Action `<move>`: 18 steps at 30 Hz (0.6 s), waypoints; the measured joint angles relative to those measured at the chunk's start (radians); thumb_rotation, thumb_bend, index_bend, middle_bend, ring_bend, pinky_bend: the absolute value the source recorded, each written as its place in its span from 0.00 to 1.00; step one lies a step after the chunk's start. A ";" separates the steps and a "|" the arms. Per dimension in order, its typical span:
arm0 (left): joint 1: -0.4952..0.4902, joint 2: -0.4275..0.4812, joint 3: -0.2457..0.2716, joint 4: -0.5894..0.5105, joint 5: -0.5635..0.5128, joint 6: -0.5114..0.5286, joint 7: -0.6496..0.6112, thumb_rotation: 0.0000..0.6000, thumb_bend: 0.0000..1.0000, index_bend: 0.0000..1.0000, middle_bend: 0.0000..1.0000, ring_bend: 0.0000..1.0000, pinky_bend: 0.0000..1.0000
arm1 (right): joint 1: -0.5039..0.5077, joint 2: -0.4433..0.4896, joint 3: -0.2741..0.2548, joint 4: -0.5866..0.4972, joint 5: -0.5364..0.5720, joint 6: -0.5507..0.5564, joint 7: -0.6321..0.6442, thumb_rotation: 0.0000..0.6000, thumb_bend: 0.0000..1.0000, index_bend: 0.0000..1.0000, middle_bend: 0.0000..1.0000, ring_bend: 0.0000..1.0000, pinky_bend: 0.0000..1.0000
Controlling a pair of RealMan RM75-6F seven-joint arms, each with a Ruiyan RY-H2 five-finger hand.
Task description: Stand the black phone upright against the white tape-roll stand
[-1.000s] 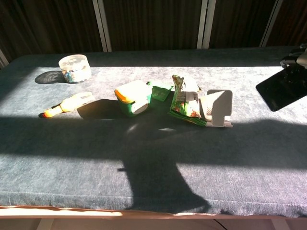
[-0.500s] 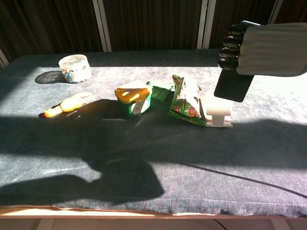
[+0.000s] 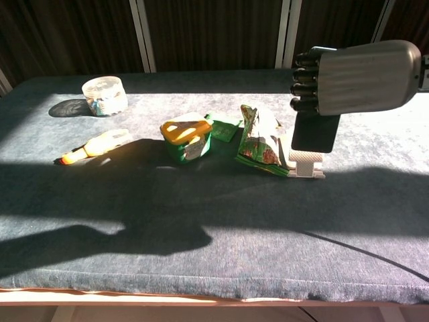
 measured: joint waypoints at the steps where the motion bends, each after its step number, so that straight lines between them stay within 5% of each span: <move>1: 0.000 0.000 0.000 0.000 -0.001 0.000 0.000 1.00 0.41 0.00 0.00 0.02 0.05 | -0.001 -0.008 -0.002 0.011 0.000 -0.002 0.003 1.00 0.36 0.97 0.70 0.64 0.46; 18: -0.004 0.005 -0.001 -0.005 -0.012 -0.013 -0.001 1.00 0.41 0.00 0.00 0.02 0.05 | -0.006 -0.055 0.003 0.046 0.047 -0.067 -0.027 1.00 0.36 0.97 0.70 0.66 0.46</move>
